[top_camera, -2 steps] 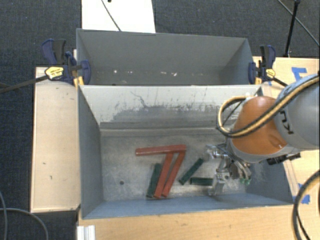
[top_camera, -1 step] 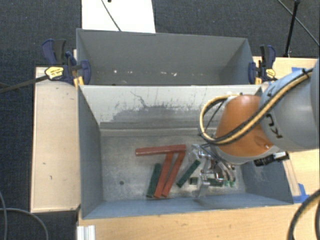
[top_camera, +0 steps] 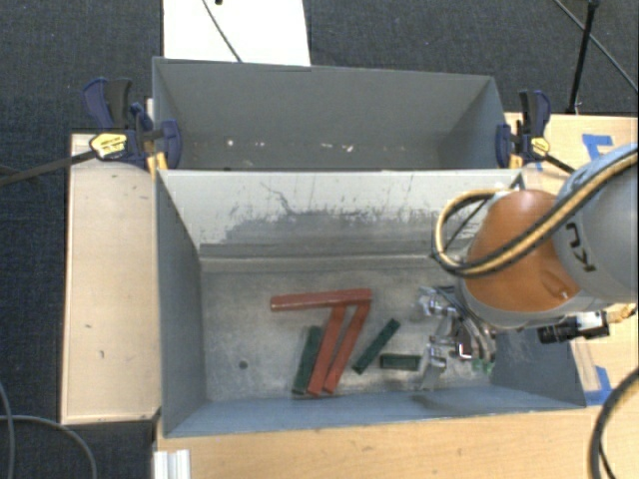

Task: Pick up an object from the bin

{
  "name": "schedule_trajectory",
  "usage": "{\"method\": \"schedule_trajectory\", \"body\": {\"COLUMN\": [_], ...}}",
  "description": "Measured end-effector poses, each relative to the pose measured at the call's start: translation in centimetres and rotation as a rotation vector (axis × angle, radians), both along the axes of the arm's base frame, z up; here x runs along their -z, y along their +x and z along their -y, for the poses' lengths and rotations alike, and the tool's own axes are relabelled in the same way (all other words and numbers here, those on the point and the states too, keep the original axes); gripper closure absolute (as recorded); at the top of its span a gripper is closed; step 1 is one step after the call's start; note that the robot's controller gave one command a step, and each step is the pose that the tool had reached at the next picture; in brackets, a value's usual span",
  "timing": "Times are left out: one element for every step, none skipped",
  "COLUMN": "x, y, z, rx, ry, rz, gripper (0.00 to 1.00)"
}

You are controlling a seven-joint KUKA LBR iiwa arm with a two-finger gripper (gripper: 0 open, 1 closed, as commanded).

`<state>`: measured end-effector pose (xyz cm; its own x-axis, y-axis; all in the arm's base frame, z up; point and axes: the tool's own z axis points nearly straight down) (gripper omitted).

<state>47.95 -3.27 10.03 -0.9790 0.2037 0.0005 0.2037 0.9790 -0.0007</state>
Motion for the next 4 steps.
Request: {"method": "schedule_trajectory", "body": {"x": [3.0, 3.0, 3.0, -4.5], "y": [0.2, -0.1, -0.1, 0.1], "z": [-3.0, 0.3, 0.2, 0.2], "rx": [0.186, 0.387, 0.381, 0.375], "ry": [0.002, 0.000, 0.000, 0.001], "rz": [0.001, 0.000, -0.001, 0.009], "gripper": [0.00, 0.00, 1.00, 1.00]}}
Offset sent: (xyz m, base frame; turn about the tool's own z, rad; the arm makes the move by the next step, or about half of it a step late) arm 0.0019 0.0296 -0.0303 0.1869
